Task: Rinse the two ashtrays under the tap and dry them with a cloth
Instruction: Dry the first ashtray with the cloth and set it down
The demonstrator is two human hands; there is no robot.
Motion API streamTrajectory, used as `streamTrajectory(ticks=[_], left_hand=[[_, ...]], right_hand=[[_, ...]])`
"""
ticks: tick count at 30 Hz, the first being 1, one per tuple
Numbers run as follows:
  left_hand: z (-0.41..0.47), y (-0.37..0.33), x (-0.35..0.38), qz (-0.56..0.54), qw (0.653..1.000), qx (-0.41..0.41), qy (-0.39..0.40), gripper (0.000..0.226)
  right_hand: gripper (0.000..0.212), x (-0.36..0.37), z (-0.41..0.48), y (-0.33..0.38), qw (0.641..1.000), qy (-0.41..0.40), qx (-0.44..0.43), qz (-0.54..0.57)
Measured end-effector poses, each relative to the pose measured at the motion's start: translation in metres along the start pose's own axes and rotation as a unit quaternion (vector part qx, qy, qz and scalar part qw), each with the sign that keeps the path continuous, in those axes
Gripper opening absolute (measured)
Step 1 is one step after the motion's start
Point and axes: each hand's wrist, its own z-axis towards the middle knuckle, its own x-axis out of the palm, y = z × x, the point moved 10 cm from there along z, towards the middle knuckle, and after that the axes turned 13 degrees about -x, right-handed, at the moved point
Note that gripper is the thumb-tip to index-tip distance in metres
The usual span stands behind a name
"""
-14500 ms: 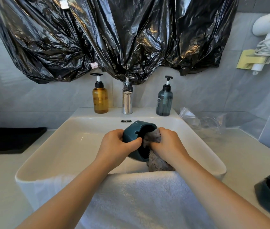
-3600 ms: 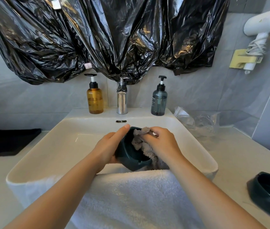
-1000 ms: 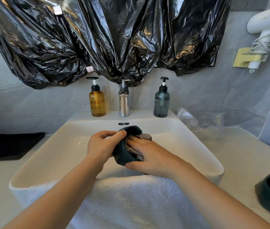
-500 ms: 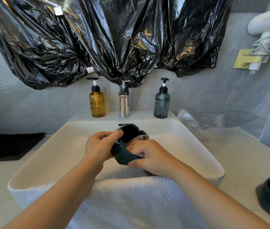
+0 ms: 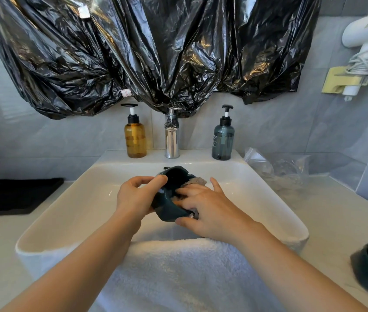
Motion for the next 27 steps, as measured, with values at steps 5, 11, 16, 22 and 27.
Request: streamTrajectory(ticks=[5,11,16,22,27], left_hand=[[0.001,0.001,0.001,0.013,1.000,0.001,0.009,0.029],[0.000,0.002,0.009,0.008,0.999,-0.011,0.032,0.030],[0.000,0.002,0.006,-0.005,1.000,-0.013,0.027,0.028],[-0.002,0.002,0.005,-0.001,1.000,-0.017,0.026,0.025],[-0.002,0.000,0.007,0.036,0.999,-0.001,0.023,0.028]], right_hand=[[0.041,0.007,0.003,0.006,0.999,0.032,-0.030,0.017],[0.047,0.000,0.004,0.003,0.999,-0.022,-0.025,-0.039],[0.041,-0.014,0.002,0.006,0.996,-0.057,-0.027,-0.059],[0.038,-0.006,0.004,0.014,0.998,-0.024,-0.064,0.002],[0.063,0.007,0.007,0.005,0.998,0.043,-0.032,-0.033]])
